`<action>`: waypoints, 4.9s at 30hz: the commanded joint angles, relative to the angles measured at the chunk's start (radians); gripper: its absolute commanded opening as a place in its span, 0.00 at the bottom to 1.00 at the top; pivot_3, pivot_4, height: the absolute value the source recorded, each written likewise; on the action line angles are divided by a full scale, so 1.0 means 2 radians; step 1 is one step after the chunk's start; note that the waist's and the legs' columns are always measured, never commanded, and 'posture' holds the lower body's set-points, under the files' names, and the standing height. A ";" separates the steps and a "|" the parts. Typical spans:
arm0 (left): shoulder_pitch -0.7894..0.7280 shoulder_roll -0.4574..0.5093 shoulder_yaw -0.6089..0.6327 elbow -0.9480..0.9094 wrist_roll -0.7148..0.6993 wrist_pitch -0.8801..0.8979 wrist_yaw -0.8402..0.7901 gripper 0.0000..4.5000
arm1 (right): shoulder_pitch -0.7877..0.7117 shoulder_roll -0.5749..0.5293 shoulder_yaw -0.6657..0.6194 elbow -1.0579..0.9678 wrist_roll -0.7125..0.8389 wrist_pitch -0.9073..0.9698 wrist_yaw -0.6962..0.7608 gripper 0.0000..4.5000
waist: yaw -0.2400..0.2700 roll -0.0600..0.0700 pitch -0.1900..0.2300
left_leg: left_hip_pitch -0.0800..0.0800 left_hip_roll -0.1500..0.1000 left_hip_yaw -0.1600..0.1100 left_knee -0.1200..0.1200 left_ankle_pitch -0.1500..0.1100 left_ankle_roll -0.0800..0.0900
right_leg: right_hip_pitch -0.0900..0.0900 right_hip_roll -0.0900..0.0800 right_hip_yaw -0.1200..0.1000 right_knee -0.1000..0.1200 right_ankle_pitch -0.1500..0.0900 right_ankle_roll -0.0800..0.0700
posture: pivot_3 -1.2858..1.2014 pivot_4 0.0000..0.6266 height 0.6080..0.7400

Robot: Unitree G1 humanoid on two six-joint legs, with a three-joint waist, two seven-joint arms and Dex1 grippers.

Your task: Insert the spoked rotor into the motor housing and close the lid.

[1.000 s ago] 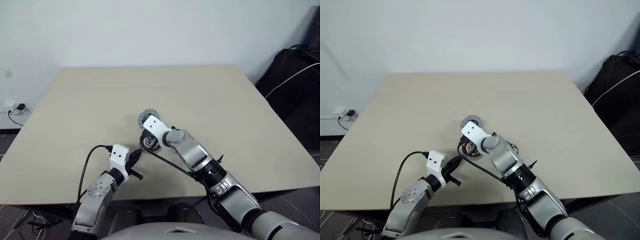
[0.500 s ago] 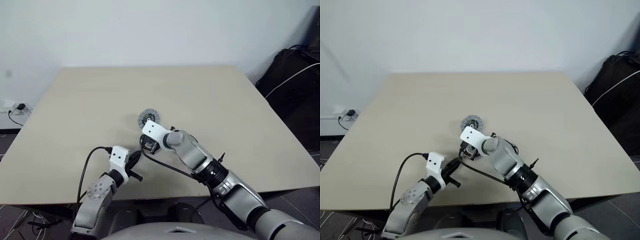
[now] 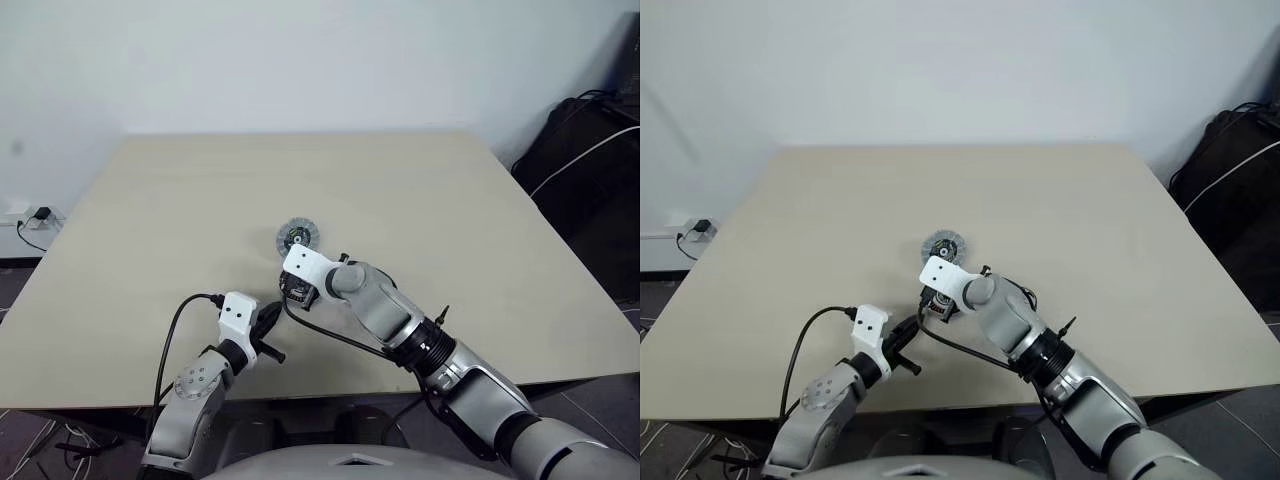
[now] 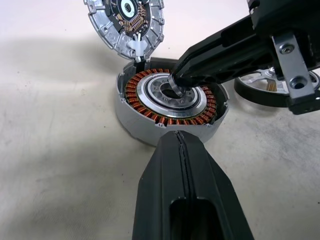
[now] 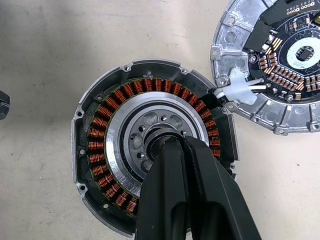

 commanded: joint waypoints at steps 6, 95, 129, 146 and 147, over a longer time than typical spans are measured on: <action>-0.003 -0.002 0.001 -0.009 -0.004 -0.007 0.001 0.00 | -0.010 0.000 0.001 -0.005 -0.011 -0.007 0.008 0.16 | 0.000 0.000 0.000 | 0.000 0.000 0.000 0.000 0.000 0.000 | 0.000 0.000 0.000 0.000 0.000 0.000 | 0.52 0.00 1.00; 0.002 0.001 -0.002 -0.015 -0.006 -0.005 -0.002 0.00 | 0.065 0.013 -0.124 -0.088 0.019 -0.061 -0.041 0.01 | 0.002 0.000 0.000 | 0.000 0.000 -0.001 0.002 0.000 0.000 | -0.001 0.000 0.000 0.001 0.000 0.000 | 0.52 0.00 1.00; -0.013 0.026 -0.006 -0.018 -0.012 0.031 -0.036 0.00 | 0.207 0.153 -0.686 -0.263 0.335 0.290 -0.130 0.99 | 0.012 0.007 0.000 | 0.000 0.000 -0.002 0.003 -0.003 0.006 | 0.000 0.000 0.000 -0.001 -0.001 -0.001 | 0.52 0.00 1.00; -0.013 0.025 -0.003 -0.020 -0.011 0.029 -0.034 0.00 | 0.192 0.199 -0.707 -0.186 0.425 0.273 -0.172 0.99 | 0.010 0.009 0.001 | 0.000 0.000 -0.002 0.003 -0.003 0.006 | 0.000 0.000 0.000 -0.001 -0.001 -0.001 | 0.52 0.00 1.00; -0.013 0.025 -0.003 -0.020 -0.011 0.029 -0.033 0.00 | 0.191 0.200 -0.709 -0.182 0.432 0.269 -0.174 0.99 | 0.010 0.009 0.001 | 0.000 0.000 -0.002 0.003 -0.003 0.006 | 0.000 0.000 0.000 -0.001 -0.001 -0.001 | 0.52 0.00 1.00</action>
